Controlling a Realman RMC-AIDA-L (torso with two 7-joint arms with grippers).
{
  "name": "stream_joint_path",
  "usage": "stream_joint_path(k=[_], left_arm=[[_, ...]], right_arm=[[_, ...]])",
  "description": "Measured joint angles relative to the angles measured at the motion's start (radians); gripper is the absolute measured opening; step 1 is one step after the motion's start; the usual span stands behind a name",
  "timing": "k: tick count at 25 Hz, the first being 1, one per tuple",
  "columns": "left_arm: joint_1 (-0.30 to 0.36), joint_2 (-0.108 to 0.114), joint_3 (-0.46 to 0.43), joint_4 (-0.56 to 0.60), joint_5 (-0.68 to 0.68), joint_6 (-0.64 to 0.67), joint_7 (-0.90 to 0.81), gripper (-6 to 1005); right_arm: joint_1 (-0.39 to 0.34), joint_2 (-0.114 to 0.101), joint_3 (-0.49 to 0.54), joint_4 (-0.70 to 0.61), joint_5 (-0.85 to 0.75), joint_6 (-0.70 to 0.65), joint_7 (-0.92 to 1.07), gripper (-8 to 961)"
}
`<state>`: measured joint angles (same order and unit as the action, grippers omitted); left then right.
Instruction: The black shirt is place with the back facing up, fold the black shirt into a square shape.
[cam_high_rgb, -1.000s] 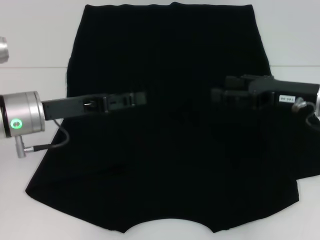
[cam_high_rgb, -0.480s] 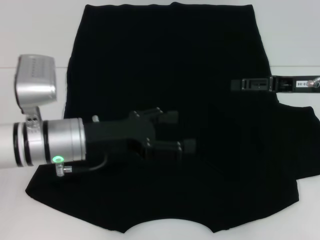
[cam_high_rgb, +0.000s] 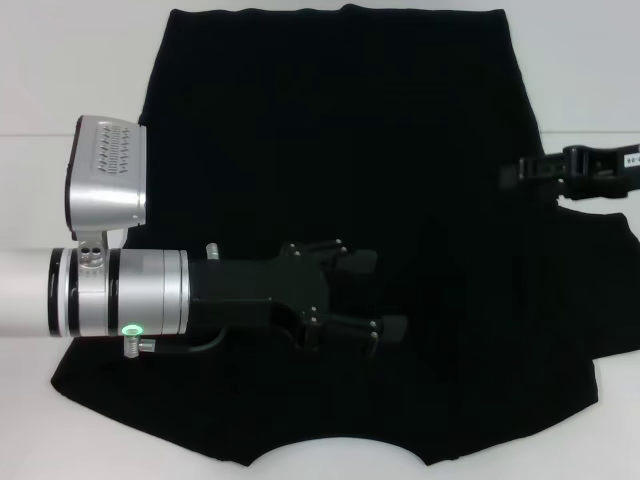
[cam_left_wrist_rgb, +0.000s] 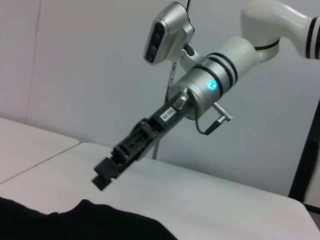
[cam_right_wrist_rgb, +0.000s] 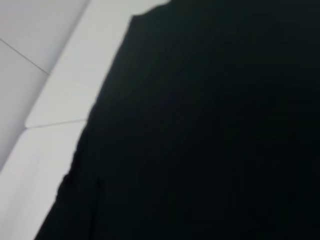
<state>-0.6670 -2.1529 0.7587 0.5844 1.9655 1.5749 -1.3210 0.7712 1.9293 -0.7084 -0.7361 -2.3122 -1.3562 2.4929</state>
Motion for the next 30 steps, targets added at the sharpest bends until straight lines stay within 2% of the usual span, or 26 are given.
stream_joint_path(k=[4,9,18,24,30], left_arm=[[0.009,-0.002,-0.001,-0.002,0.003,-0.024,0.015,950],[0.013,-0.001,-0.008,-0.005,0.005,-0.030,0.016,949],[0.013,-0.001,-0.007,-0.006,0.005,-0.049,0.010,950],[0.009,-0.002,-0.002,-0.006,0.005,-0.054,0.010,950],[0.008,-0.001,-0.007,-0.006,0.006,-0.055,0.005,949]], right_arm=[[-0.021,-0.008,0.008,-0.003,-0.036,-0.024,0.049,822],[-0.103,-0.027,0.015,-0.003,-0.036,-0.058,0.118,821],[-0.230,-0.044,0.078,0.008,-0.036,-0.061,0.116,820],[-0.258,-0.050,0.087,0.018,-0.037,-0.044,0.108,819],[-0.240,-0.050,0.075,0.079,-0.058,0.035,0.092,803]])
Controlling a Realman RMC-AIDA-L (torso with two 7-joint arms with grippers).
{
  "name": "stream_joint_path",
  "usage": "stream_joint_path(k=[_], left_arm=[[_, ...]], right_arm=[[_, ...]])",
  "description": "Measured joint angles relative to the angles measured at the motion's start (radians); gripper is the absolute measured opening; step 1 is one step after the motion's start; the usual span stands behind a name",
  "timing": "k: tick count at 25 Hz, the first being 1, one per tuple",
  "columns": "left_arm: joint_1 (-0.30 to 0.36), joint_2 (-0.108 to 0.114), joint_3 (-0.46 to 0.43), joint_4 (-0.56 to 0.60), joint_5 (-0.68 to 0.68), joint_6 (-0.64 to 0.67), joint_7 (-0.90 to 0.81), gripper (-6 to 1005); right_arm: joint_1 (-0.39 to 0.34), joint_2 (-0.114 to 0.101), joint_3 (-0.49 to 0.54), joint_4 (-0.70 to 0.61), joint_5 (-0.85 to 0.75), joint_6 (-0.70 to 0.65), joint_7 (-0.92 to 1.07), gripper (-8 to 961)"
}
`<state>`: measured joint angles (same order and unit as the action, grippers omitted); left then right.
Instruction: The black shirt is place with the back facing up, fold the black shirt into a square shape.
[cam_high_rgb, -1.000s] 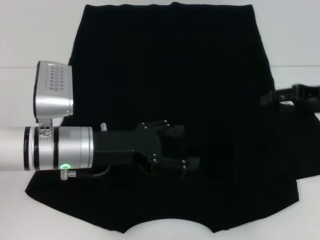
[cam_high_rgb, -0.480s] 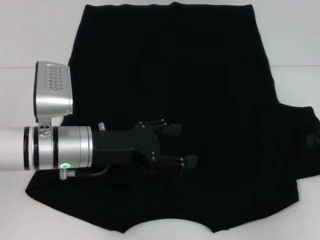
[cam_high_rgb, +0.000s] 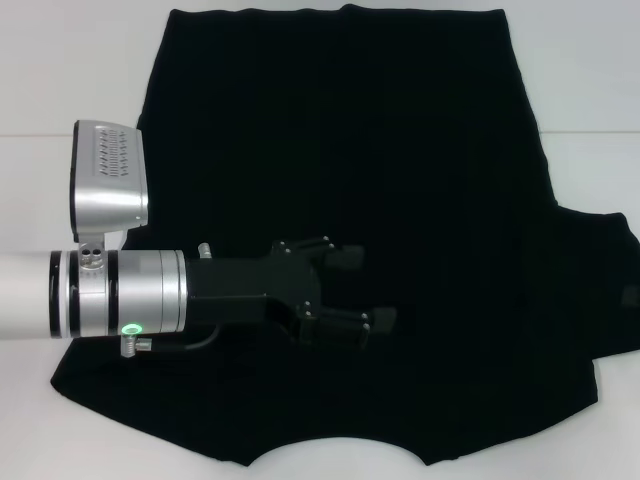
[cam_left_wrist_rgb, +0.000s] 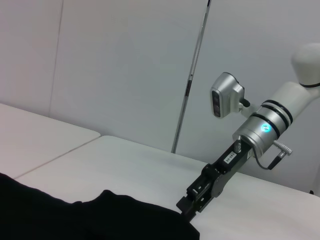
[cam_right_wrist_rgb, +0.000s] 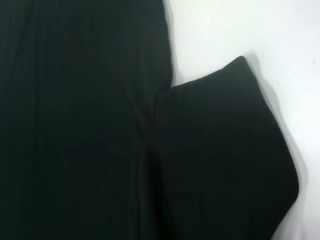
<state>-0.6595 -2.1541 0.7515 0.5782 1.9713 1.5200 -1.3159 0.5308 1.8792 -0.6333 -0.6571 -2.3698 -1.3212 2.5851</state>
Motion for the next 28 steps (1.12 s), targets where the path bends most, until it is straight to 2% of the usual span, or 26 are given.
stream_joint_path(k=[3,8,19,21,28], left_arm=[[0.000,0.001,-0.001,0.000,0.000,0.000,-0.001,949],[-0.001,0.002,-0.001,0.000,0.000,-0.002,-0.009,950],[-0.003,0.004,-0.001,0.002,0.000,-0.009,-0.014,949],[-0.003,0.004,-0.001,0.001,0.000,-0.009,-0.014,949],[-0.002,0.003,-0.001,0.000,-0.004,-0.011,-0.014,950]], right_arm=[[0.015,0.002,0.000,0.027,-0.009,0.029,-0.009,789],[0.035,0.005,-0.001,0.065,-0.025,0.063,-0.018,669],[0.052,0.016,-0.005,0.068,-0.032,0.080,-0.041,676],[0.056,0.018,-0.013,0.068,-0.036,0.086,-0.045,556],[0.060,0.027,-0.019,0.068,-0.055,0.120,-0.043,263]])
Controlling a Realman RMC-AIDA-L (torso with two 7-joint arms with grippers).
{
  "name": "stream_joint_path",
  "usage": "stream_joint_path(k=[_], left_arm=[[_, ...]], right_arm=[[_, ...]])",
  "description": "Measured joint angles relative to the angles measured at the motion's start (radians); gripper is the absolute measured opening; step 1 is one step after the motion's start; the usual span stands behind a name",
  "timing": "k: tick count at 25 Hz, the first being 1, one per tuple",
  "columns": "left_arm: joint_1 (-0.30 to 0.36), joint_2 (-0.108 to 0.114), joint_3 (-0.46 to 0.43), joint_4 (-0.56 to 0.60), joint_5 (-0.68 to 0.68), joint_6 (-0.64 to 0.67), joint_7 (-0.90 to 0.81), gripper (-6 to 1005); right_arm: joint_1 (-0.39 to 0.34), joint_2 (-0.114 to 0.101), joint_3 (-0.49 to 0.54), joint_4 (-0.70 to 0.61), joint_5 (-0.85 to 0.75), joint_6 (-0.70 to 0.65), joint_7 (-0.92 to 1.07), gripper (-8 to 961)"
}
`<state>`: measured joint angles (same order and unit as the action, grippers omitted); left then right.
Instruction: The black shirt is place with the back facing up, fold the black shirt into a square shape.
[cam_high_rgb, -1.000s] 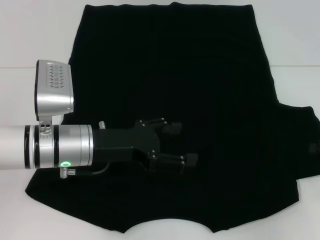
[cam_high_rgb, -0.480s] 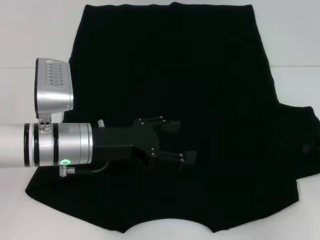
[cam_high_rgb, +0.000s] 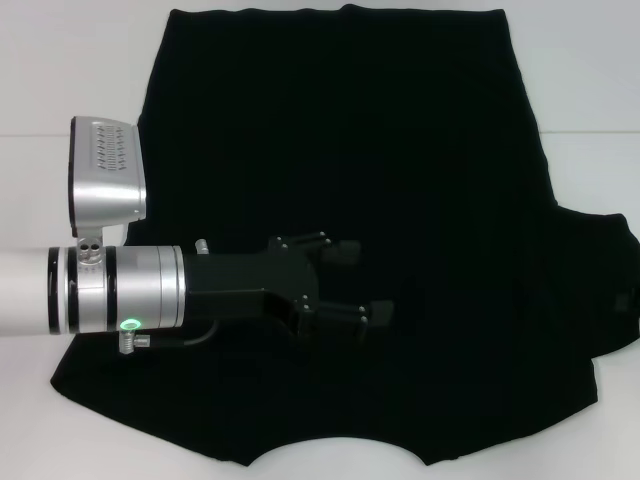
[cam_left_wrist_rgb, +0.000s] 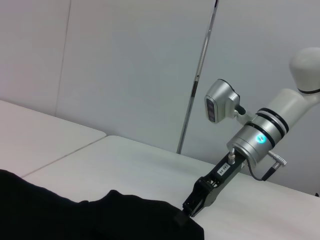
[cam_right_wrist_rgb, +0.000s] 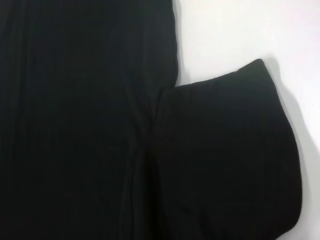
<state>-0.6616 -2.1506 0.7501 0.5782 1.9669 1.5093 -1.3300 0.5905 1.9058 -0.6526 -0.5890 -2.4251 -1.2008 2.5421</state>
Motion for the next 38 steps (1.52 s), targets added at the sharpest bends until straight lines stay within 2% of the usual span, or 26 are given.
stream_joint_path(k=[4,10,18,26,29,33,38], left_arm=[[-0.001,0.000,0.000,0.000,-0.004,0.000,0.000,950],[-0.001,-0.001,0.000,0.002,-0.007,0.002,-0.021,950],[0.007,-0.007,0.000,0.005,-0.031,0.017,-0.060,949],[0.016,-0.011,-0.001,0.001,-0.041,0.022,-0.068,949],[0.019,-0.010,-0.009,0.001,-0.050,0.035,-0.089,950],[0.024,0.000,-0.070,0.006,-0.051,0.102,-0.107,950],[0.036,0.012,-0.160,0.009,-0.051,0.156,-0.108,950]], right_arm=[[-0.002,0.004,0.000,-0.001,-0.001,0.016,-0.004,97],[-0.017,0.001,0.053,-0.006,0.005,0.036,-0.064,14],[-0.009,-0.033,0.132,-0.008,0.007,0.039,-0.170,15],[0.032,-0.038,0.135,-0.009,0.016,0.017,-0.223,15],[0.055,-0.030,0.133,-0.023,0.036,-0.007,-0.243,14],[0.101,-0.010,0.125,-0.040,0.064,-0.060,-0.272,15],[0.184,0.035,0.062,-0.036,0.065,-0.073,-0.284,14]])
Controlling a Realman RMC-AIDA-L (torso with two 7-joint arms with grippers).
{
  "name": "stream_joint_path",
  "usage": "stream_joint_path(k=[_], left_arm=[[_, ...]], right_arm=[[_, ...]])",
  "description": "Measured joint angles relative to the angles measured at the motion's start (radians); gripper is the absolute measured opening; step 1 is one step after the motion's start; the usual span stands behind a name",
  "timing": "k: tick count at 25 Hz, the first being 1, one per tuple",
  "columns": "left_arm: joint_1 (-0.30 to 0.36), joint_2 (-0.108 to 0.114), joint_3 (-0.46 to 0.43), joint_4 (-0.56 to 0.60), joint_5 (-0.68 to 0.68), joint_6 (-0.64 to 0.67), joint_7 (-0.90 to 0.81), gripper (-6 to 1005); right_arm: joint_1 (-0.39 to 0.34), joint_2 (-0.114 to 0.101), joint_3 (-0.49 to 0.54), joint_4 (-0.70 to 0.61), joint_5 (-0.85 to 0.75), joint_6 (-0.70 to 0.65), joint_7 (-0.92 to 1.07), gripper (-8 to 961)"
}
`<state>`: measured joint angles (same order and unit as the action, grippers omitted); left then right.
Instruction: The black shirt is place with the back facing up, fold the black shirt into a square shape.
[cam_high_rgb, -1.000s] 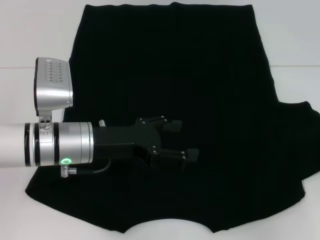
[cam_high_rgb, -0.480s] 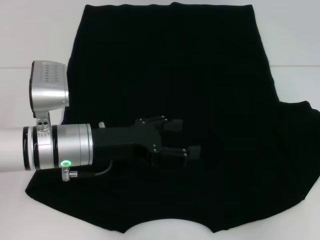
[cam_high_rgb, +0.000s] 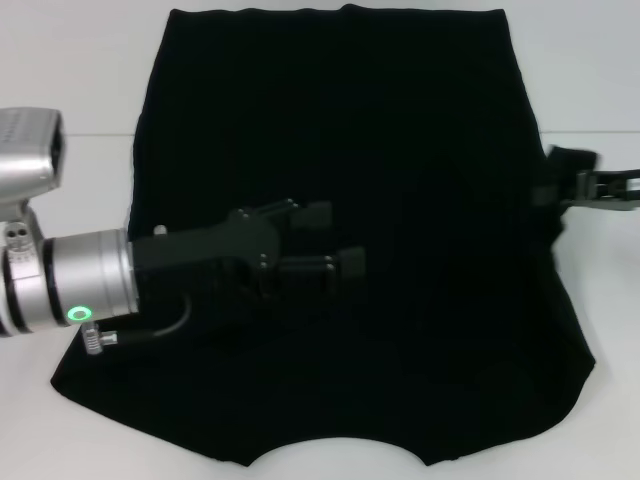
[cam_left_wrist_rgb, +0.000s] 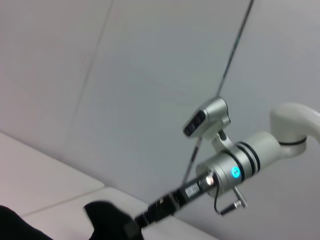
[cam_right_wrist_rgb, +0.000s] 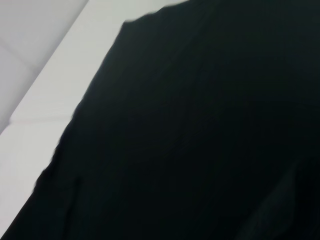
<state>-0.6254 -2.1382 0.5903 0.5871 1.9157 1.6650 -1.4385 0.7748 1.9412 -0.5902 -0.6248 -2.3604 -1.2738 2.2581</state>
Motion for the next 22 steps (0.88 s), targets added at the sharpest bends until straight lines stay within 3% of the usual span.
stream_joint_path(k=[4,8,13,18,22], left_arm=[[0.007,0.008,-0.053,-0.002,0.000,0.017,0.000,949],[0.009,0.009,-0.062,-0.003,0.000,0.017,0.000,949],[0.009,0.010,-0.081,-0.005,0.000,0.004,0.000,950],[0.021,0.014,-0.119,-0.003,0.000,-0.032,-0.015,950],[0.035,0.029,-0.126,0.003,0.037,-0.107,-0.111,950]], right_arm=[[0.050,0.034,-0.105,0.003,0.000,0.015,0.006,26],[0.079,0.060,-0.142,-0.012,0.001,0.010,0.008,49],[0.076,0.059,-0.132,-0.026,0.017,0.008,0.021,78],[0.039,0.045,-0.119,-0.031,0.053,0.008,0.011,274],[-0.016,0.041,-0.110,-0.024,0.154,-0.021,-0.073,575]])
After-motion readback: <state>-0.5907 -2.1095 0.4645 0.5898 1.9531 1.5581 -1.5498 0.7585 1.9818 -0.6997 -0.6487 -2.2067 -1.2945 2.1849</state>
